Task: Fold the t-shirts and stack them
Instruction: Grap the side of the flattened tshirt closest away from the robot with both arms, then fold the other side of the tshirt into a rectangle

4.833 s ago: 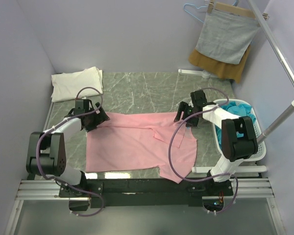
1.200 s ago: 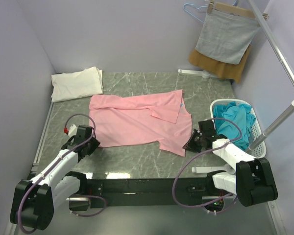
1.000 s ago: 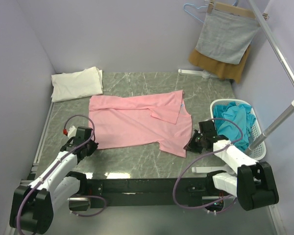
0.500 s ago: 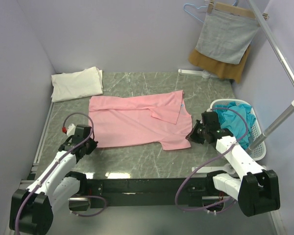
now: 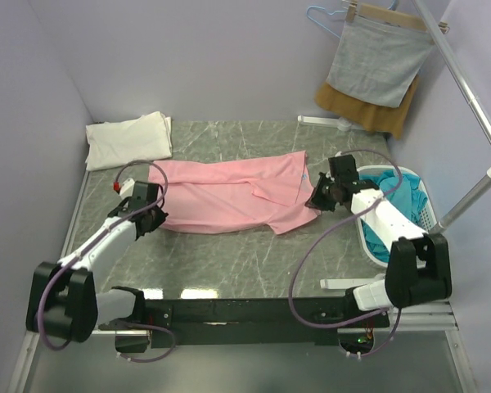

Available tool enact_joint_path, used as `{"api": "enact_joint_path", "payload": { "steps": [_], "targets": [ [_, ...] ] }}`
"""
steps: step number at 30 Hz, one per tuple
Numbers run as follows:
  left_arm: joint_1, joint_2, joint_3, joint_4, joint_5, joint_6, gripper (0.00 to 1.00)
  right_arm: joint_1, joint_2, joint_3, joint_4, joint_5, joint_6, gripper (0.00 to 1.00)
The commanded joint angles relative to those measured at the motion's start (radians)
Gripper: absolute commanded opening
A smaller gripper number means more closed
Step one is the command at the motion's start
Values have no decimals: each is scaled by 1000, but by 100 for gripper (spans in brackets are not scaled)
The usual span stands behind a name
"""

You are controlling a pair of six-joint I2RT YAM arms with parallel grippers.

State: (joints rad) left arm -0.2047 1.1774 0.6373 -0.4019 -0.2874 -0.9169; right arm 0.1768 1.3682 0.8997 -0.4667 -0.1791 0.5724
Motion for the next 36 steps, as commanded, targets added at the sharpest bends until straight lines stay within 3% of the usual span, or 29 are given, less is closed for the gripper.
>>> {"api": "enact_joint_path", "payload": {
  "steps": [1, 11, 12, 13, 14, 16, 17, 18, 20, 21, 23, 30, 36],
  "targets": [
    [20, 114, 111, 97, -24, 84, 3, -17, 101, 126, 13, -8, -40, 0],
    [73, 359, 252, 211, 31, 150, 5, -37, 472, 468, -10, -56, -62, 1],
    [76, 407, 265, 213, 34, 156, 33, -39, 505, 496, -15, -63, -57, 19],
    [76, 430, 292, 209, 31, 155, 46, -40, 538, 565, -24, -94, -66, 22],
    [76, 451, 304, 210, 19, 154, 47, -40, 590, 593, -1, -103, -74, 24],
    [76, 488, 318, 234, 10, 161, 73, -42, 632, 678, 14, -114, -89, 27],
    [76, 495, 320, 245, 1, 161, 91, -42, 643, 695, 52, -79, -97, 34],
    [76, 492, 323, 250, -24, 165, 99, -43, 646, 708, 62, -45, -97, 48],
    [76, 472, 335, 242, -36, 179, 99, -46, 597, 707, 78, -1, -114, 57],
    [76, 438, 337, 232, -41, 190, 99, -46, 570, 684, 92, 12, -115, 70],
    [76, 397, 325, 226, -41, 196, 99, -46, 495, 607, 93, 38, -108, 77],
    [74, 257, 279, 201, 13, 207, 100, -43, 398, 447, 40, -101, -86, 75],
    [74, 240, 246, 227, 85, 207, 99, -25, 364, 303, 102, -184, -40, 72]
  ]
}}
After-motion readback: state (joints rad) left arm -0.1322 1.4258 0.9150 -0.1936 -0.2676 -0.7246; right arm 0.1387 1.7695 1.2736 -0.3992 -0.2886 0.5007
